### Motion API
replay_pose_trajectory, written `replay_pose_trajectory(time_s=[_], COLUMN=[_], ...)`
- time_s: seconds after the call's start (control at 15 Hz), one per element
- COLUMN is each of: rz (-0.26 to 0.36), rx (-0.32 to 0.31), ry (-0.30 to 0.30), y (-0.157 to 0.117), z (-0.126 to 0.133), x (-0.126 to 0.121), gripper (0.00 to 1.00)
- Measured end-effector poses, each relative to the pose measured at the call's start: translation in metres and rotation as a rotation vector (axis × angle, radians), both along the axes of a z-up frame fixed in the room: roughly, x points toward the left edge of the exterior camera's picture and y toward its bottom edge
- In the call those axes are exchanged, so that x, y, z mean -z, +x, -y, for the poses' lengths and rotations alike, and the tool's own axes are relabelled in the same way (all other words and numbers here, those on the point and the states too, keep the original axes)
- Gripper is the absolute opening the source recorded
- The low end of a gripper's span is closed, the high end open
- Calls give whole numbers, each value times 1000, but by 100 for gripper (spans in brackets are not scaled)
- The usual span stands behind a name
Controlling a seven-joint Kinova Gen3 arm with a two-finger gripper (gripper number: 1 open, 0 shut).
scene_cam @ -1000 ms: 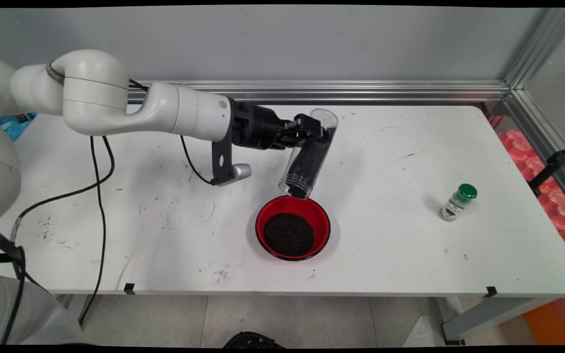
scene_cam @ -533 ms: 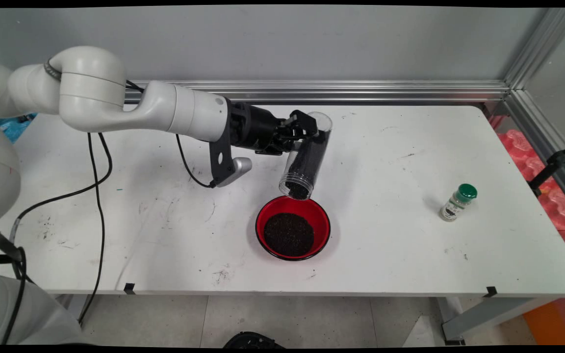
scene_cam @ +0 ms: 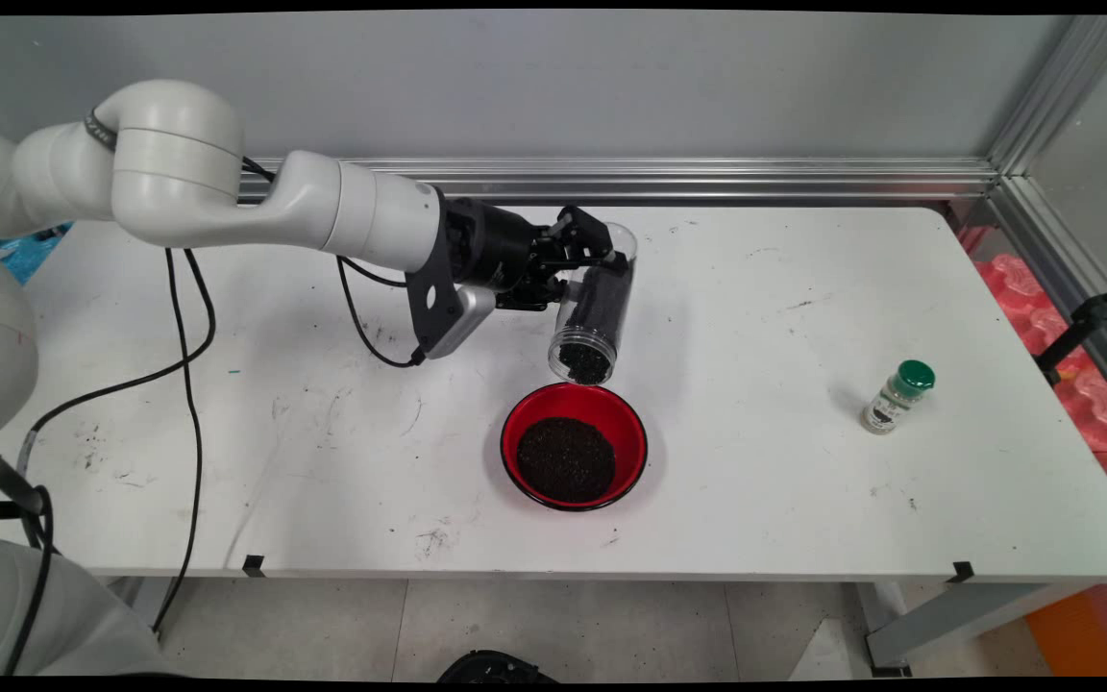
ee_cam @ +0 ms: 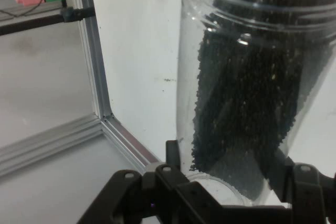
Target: Pour the black seasoning powder in the red bowl
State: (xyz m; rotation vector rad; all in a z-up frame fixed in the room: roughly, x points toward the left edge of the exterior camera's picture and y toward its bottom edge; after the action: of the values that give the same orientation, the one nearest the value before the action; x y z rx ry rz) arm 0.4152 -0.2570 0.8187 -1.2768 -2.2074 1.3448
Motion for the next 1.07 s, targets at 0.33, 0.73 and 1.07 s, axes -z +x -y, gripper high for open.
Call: replay_pose_trajectory(time_s=[0.33, 0.73, 1.07], rz=[-47, -108, -179], rx=[-37, -79, -132], ry=[65, 146, 237], y=[3, 5, 8], z=[5, 12, 20], x=[-1, -5, -8], gripper=[0, 0, 0])
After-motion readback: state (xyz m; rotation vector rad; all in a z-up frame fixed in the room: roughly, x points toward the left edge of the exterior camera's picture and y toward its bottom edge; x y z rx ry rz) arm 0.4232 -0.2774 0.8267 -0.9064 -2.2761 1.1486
